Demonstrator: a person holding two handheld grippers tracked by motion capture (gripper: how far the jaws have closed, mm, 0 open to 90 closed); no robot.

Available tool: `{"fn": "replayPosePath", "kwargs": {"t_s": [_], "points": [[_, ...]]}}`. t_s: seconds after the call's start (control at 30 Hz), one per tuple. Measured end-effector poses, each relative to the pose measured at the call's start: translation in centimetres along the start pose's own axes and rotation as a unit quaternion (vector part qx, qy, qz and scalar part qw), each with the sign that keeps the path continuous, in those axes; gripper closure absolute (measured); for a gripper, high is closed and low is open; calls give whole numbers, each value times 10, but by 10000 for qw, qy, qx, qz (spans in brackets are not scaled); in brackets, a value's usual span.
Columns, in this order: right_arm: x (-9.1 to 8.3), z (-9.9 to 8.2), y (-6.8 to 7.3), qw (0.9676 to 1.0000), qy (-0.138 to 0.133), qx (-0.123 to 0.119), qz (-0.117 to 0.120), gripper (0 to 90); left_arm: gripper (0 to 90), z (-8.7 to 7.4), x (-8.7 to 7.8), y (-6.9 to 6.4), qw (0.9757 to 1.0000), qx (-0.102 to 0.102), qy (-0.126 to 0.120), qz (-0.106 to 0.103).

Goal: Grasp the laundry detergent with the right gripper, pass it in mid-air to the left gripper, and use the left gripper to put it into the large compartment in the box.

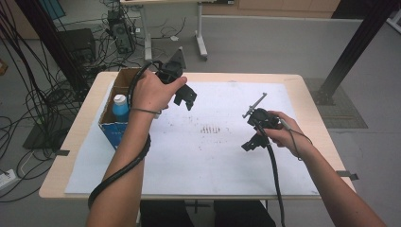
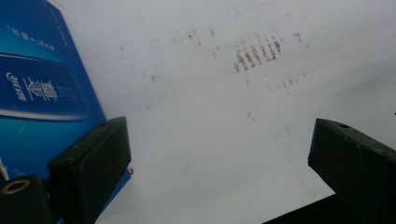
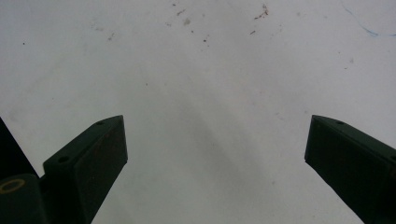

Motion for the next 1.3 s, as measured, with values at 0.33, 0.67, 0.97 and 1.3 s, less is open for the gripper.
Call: {"fn": "replayPosePath", "kwargs": {"t_s": [0.33,0.67,0.97,1.3], "points": [[1,1,1,10000,-22,32,41,57,65,-5,15,9,10000,-91,14,12],[3,0,1,10000,-20,36,54,57,66,-8,20,13,9999,-142,19,-23],[2,-1,1,9999,-38,51,85,57,68,-9,21,14,9998,-176,12,-54],[2,-1,4,9999,-34,63,91,57,68,-9,22,14,9998,-165,41,-69]]}}
Point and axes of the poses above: each handheld gripper's, and its own axes: x roughly forward along the jaws, z roughly out of its top, y roughly to its left, the point moved 2 cm from there along x, roughly forward along the jaws, and after that the axes turned 12 degrees about -z, right-handed, at the moved point
